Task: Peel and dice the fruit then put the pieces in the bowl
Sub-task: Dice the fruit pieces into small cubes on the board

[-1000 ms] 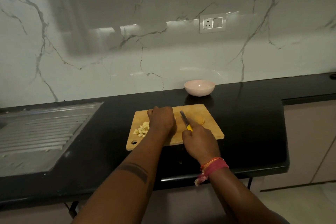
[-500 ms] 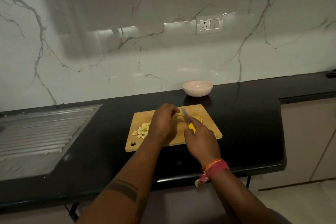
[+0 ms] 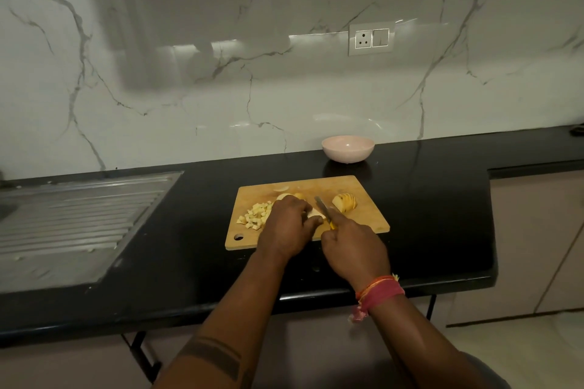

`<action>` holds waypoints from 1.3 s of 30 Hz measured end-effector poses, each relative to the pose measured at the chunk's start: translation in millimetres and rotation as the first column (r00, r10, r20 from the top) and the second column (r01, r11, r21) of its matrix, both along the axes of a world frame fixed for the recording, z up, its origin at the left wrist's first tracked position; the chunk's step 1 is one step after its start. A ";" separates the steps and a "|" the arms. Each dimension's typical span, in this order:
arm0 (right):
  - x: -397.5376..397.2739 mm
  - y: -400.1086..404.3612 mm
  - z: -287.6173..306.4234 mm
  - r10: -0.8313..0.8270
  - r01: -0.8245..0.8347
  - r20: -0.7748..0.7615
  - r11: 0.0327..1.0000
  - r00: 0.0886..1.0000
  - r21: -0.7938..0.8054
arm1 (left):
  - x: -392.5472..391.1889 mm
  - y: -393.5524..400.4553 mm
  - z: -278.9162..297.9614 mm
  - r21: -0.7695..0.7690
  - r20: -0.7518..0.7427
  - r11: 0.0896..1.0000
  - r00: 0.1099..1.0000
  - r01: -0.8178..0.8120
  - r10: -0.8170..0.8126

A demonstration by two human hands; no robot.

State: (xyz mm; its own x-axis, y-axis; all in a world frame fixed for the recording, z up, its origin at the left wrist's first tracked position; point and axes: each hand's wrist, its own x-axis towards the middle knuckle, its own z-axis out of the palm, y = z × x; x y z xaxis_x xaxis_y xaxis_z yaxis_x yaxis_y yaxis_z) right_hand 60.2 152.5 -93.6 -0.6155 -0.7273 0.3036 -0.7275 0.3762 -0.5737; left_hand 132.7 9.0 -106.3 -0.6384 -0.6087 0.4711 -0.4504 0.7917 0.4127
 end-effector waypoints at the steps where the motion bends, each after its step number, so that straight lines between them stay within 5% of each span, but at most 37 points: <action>1: -1.1 0.8 -0.1 0.001 -0.001 0.003 1.000 1.000 -0.009 | -1.4 -1.3 -0.9 -0.016 0.027 1.000 1.000 -0.009 0.009; 39: 7.0 -2.5 1.1 0.074 -0.030 -0.238 0.982 0.968 0.186 | -5.0 5.0 4.3 0.026 0.019 0.999 1.000 -0.024 0.023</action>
